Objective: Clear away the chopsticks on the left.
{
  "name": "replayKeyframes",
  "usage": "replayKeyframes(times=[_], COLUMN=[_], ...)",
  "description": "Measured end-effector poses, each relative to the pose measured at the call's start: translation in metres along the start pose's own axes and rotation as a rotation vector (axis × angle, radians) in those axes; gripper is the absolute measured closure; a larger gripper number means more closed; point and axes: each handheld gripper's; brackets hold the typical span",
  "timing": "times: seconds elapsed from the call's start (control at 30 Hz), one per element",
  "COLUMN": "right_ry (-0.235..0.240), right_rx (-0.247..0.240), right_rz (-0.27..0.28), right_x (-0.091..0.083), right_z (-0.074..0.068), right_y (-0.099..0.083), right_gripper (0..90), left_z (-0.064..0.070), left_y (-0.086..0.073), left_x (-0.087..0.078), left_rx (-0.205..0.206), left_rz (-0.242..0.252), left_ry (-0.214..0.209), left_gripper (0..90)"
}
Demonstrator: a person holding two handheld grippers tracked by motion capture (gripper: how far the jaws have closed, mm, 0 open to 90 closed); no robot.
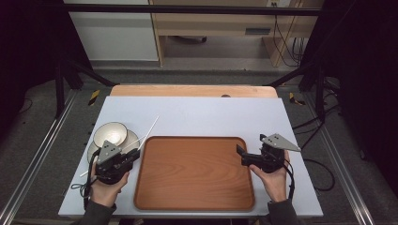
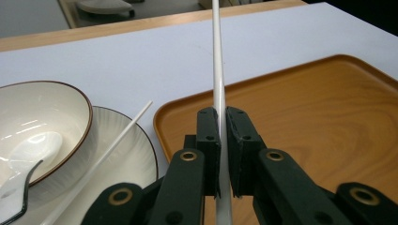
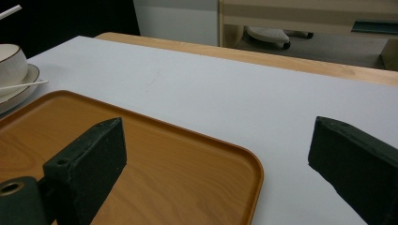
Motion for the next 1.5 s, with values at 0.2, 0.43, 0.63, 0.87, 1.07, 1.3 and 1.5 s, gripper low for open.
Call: replayKeyframes(times=[0.2, 0.43, 0.63, 0.87, 1.07, 1.3, 1.5], right_ry=[0.002, 0.005, 0.006, 0.010, 0.010, 0.014, 0.014], right_rx=[-0.001, 0.006, 0.002, 0.003, 0.002, 0.001, -0.001], right_rz=[0.003, 0.010, 0.002, 0.003, -0.001, -0.009, -0.013], right_x=[0.000, -0.003, -0.001, -0.001, 0.001, 0.003, 0.004], right_z=[0.000, 0.002, 0.001, 0.001, 0.001, 0.000, 0.000], right_y=[0.000, 0.001, 0.000, 0.000, -0.001, -0.002, -0.002], right_gripper=[5.0, 5.1, 5.1, 5.2, 5.3, 5.4, 5.5], left_z=[0.018, 0.029, 0.037, 0.043, 0.040, 0.042, 0.039], left_y=[0.007, 0.003, -0.010, -0.033, -0.048, -0.062, -0.067], left_x=[0.009, 0.014, 0.015, 0.020, 0.024, 0.035, 0.042], left_rx=[-0.021, -0.080, -0.154, -0.209, -0.248, -0.267, -0.287], left_rz=[-0.003, 0.018, 0.034, 0.014, 0.008, -0.037, -0.063], left_ry=[0.038, 0.049, 0.102, 0.142, 0.165, 0.188, 0.195], left_gripper=[84.1, 84.1, 84.1, 84.1, 84.1, 84.0, 84.1])
Point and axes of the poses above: each handheld gripper's, and its own axes: x roughly forward along the jaws, y roughly out of its top, z roughly to its right, and after that the axes turned 7 degrees about -z, right-handed
